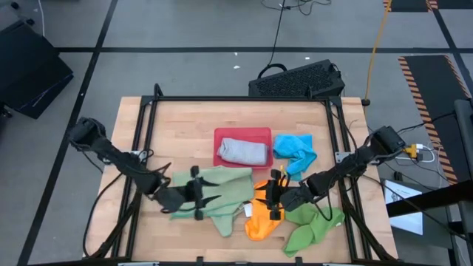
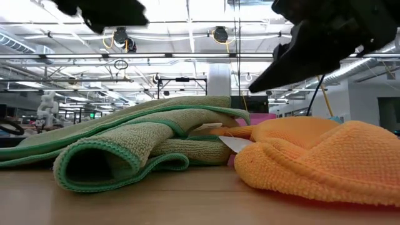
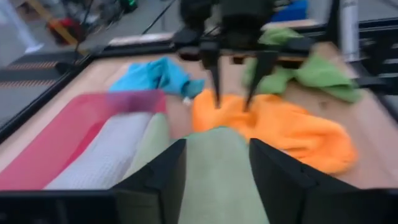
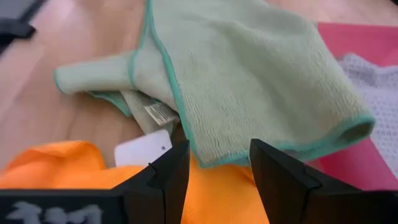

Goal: Fold microfiber towels
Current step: Fold the light green microfiber cloth

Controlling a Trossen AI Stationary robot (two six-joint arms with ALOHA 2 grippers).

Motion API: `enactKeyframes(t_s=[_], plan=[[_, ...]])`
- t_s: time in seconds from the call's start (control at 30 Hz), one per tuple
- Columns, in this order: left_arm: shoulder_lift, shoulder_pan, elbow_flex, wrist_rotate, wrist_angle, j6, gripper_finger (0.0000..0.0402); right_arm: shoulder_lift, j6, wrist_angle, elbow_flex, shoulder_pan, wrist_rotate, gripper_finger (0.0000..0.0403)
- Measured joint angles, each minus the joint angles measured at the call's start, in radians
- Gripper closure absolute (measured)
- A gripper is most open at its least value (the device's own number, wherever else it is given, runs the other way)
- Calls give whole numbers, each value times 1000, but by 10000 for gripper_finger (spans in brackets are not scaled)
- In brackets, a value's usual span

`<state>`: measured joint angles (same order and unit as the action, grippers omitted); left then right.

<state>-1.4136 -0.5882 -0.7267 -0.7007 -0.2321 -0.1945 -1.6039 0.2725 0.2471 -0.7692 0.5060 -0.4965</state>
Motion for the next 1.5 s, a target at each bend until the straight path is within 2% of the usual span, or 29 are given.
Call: enactKeyframes(t_s=[0.23, 0.3, 0.43, 0.5, 0.57, 0.67, 0.9, 1.0, 1.1, 1.23, 1.5], plan=[[-26, 205, -83, 113, 193, -25, 146, -11, -98, 4, 0, -1, -13, 243], [-26, 285, -92, 213, 232, -24, 130, -10, -120, 9, 0, -1, -60, 243], [-26, 428, -96, 491, 262, -10, 116, -10, -135, 3, 0, -20, -173, 243], [-27, 471, -96, 558, 291, 1, 115, -11, -125, 9, 0, -39, -218, 243], [-27, 499, -96, 577, 296, 29, 118, -10, -102, 11, 0, -67, -239, 241], [-26, 529, -96, 629, 292, 62, 132, -10, -68, 12, 0, -135, -172, 231], [-26, 535, -96, 648, 306, 62, 177, -10, 42, 46, 1, -299, 167, 177], [-26, 520, -96, 648, 303, 62, 193, -10, 45, 63, 1, -331, 214, 162], [-26, 504, -96, 648, 303, 61, 206, -10, 38, 91, 1, -343, 259, 164], [-26, 472, -96, 620, 288, 54, 217, -10, 45, 94, 1, -359, 315, 212], [-26, 441, -96, 593, 240, 61, 220, -10, -23, 130, 1, -373, 320, 384]])
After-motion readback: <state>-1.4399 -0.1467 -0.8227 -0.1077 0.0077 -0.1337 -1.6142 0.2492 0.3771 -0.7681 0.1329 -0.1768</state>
